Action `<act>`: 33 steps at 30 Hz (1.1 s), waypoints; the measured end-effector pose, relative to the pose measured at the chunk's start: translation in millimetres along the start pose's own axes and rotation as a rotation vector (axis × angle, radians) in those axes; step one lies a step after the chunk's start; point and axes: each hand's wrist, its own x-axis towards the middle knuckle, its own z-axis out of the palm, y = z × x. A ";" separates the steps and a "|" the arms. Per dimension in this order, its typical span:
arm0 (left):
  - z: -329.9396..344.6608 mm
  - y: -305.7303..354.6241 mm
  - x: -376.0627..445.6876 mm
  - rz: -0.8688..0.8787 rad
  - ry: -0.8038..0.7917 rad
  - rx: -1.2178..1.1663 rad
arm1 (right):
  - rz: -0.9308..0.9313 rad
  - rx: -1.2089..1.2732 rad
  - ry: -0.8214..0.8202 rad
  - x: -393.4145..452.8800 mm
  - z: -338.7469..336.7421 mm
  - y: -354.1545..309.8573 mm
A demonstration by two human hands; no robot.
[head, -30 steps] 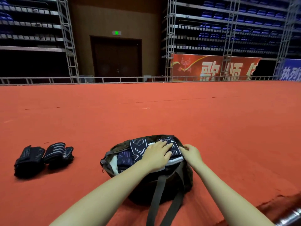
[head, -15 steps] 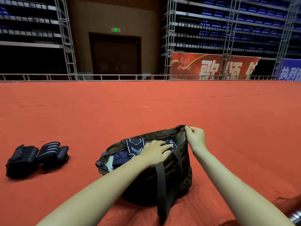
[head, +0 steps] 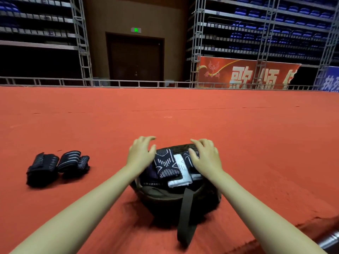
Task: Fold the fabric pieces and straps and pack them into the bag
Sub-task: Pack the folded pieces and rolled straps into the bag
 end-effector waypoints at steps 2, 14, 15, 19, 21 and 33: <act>-10.3 -27.6 -4.9 -0.237 -0.107 0.102 | -0.091 0.116 -0.110 2.3 7.4 -32.3; -29.9 -19.2 0.7 -0.340 -0.048 -0.391 | -0.147 0.120 -0.350 -18.4 45.2 -55.2; -34.3 -12.6 8.0 -0.319 -0.038 -0.397 | -0.131 0.120 -0.344 -16.0 43.4 -52.4; -44.9 5.5 29.2 -0.290 0.034 -0.418 | -0.077 0.115 -0.326 -5.9 38.5 -43.6; -44.8 0.9 32.8 -0.323 0.025 -0.418 | -0.060 0.074 -0.322 -5.8 39.4 -39.1; -71.5 -42.2 -10.8 -0.316 -0.270 -0.146 | -0.023 0.216 -0.253 -12.5 30.2 -76.3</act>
